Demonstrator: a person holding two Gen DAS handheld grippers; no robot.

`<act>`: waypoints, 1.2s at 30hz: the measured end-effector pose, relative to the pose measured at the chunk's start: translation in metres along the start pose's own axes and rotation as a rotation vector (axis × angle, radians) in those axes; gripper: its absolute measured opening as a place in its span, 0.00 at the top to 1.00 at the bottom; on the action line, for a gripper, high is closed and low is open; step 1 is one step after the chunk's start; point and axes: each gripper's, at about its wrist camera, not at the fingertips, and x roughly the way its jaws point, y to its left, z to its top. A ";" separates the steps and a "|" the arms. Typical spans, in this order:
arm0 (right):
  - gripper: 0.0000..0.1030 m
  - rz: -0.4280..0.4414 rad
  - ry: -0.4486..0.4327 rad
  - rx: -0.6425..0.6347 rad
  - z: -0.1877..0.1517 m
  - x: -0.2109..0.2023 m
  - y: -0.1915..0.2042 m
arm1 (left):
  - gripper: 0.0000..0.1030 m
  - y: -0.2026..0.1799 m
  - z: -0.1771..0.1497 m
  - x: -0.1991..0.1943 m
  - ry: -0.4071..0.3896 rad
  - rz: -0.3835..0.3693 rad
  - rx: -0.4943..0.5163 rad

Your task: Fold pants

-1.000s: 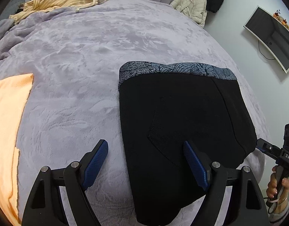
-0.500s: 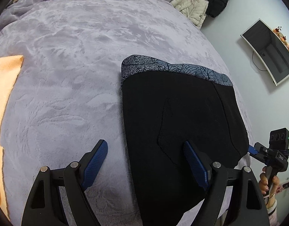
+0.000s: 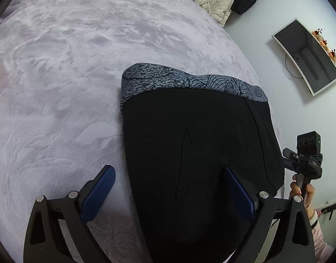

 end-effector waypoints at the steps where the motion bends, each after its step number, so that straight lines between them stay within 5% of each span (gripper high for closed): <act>1: 0.33 0.040 0.018 0.000 0.004 0.009 -0.001 | 0.03 -0.004 0.003 0.005 0.003 -0.002 0.011; 12: 0.37 0.103 0.044 0.041 0.019 0.051 -0.016 | 0.01 -0.007 0.006 0.017 -0.007 -0.032 0.029; 18: 0.60 0.087 -0.008 0.083 0.011 0.034 -0.002 | 0.27 -0.025 -0.005 -0.012 -0.065 -0.052 0.070; 22: 0.67 0.170 -0.050 0.096 0.002 0.010 0.018 | 0.28 -0.035 -0.007 -0.041 -0.070 -0.140 0.040; 26: 0.67 0.207 -0.024 0.079 -0.011 0.003 0.047 | 0.28 -0.054 -0.021 -0.065 -0.083 -0.088 0.115; 32: 0.67 0.253 -0.009 0.071 -0.039 -0.001 0.084 | 0.28 -0.049 -0.046 -0.108 -0.083 -0.081 0.094; 36: 0.67 0.240 0.016 0.032 -0.058 0.006 0.108 | 0.28 -0.038 -0.061 -0.135 -0.117 -0.007 0.122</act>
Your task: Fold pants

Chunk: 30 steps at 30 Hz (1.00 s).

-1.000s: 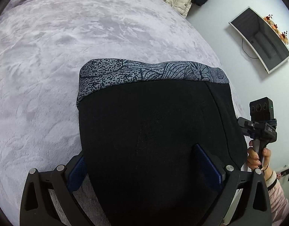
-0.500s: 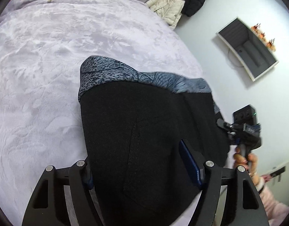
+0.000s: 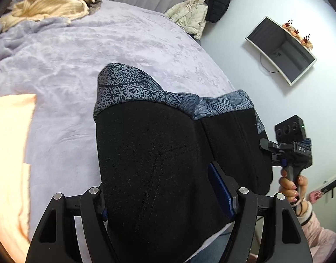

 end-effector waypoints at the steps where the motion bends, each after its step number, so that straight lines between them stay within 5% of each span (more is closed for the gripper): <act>1: 0.67 -0.028 0.010 -0.021 -0.004 0.007 0.003 | 0.28 0.006 -0.004 -0.001 0.000 0.045 -0.003; 5: 0.60 -0.242 0.071 -0.023 -0.025 0.044 -0.012 | 0.28 0.042 -0.030 0.016 0.054 0.256 -0.057; 7: 0.53 -0.387 0.063 -0.011 -0.034 0.051 -0.024 | 0.27 0.052 -0.041 0.012 0.035 0.273 -0.088; 11: 0.53 -0.371 -0.008 0.020 -0.038 0.024 -0.026 | 0.27 0.052 -0.035 -0.023 -0.054 0.337 -0.057; 15: 0.53 -0.332 -0.128 -0.078 -0.028 -0.009 0.005 | 0.20 0.052 -0.010 -0.038 -0.145 0.348 -0.050; 21: 0.54 -0.308 -0.059 -0.116 -0.001 0.038 0.026 | 0.20 0.041 0.011 0.009 -0.129 0.394 -0.057; 23: 0.61 -0.336 -0.037 -0.119 0.012 0.060 0.020 | 0.20 0.036 0.016 0.014 -0.143 0.421 -0.039; 24: 0.86 -0.345 -0.023 -0.115 0.017 0.069 0.016 | 0.20 0.036 0.019 0.014 -0.152 0.447 -0.025; 25: 0.93 -0.382 -0.014 -0.113 0.018 0.076 0.013 | 0.20 0.038 0.021 0.015 -0.149 0.476 -0.018; 30: 0.95 -0.592 0.079 -0.252 -0.009 0.095 0.018 | 0.19 0.064 -0.009 0.050 -0.035 0.495 -0.026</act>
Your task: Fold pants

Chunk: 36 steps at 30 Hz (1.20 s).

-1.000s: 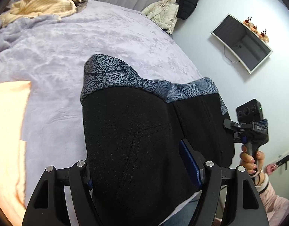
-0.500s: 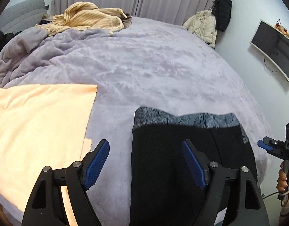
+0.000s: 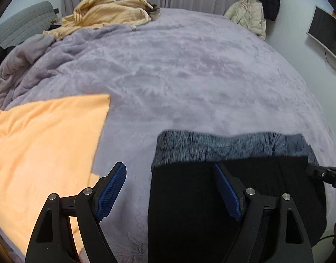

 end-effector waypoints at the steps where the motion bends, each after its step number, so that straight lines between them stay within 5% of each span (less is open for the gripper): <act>1: 0.95 -0.021 0.002 -0.019 -0.007 0.002 0.002 | 0.18 0.001 -0.008 0.004 -0.008 0.001 -0.002; 8: 0.94 0.010 -0.043 0.038 -0.023 -0.020 -0.010 | 0.18 0.003 -0.011 -0.018 -0.015 -0.003 -0.036; 14: 0.78 0.008 -0.064 0.041 -0.047 -0.047 -0.002 | 0.18 -0.015 -0.029 -0.049 -0.049 0.023 0.067; 17: 0.61 0.019 -0.087 0.029 -0.054 -0.058 0.009 | 0.18 -0.027 -0.036 -0.061 -0.064 0.014 0.088; 22: 0.59 0.026 -0.110 -0.004 -0.057 -0.063 0.031 | 0.17 -0.044 -0.046 -0.069 -0.071 0.002 0.102; 24: 0.59 0.015 -0.108 -0.023 -0.059 -0.062 0.039 | 0.00 -0.049 -0.049 -0.069 -0.070 0.005 0.111; 28: 0.58 0.000 -0.101 -0.064 -0.065 -0.058 0.053 | 0.00 -0.053 -0.055 -0.070 -0.070 -0.002 0.111; 32: 0.39 -0.040 -0.067 -0.102 -0.073 -0.042 0.058 | 0.00 -0.055 -0.059 -0.070 -0.052 0.012 0.099; 36: 0.39 -0.116 -0.086 -0.129 -0.086 -0.029 0.058 | 0.00 -0.057 -0.062 -0.071 -0.038 0.033 0.092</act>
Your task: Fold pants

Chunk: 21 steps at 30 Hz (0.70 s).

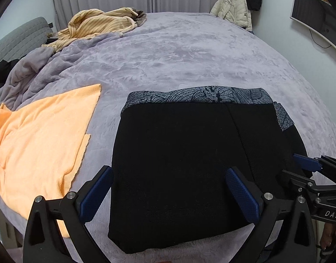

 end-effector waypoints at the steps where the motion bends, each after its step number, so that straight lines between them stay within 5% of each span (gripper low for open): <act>1: 0.39 -0.005 -0.007 0.001 -0.001 -0.002 0.001 | 0.00 0.000 -0.001 -0.001 0.000 0.002 -0.002; 13: 0.26 -0.006 -0.001 0.076 -0.014 -0.024 -0.004 | 0.00 0.001 -0.014 -0.007 0.005 0.046 -0.018; 21: 0.19 -0.027 0.036 0.124 -0.015 -0.034 -0.006 | 0.00 0.002 -0.013 -0.020 0.011 0.000 -0.047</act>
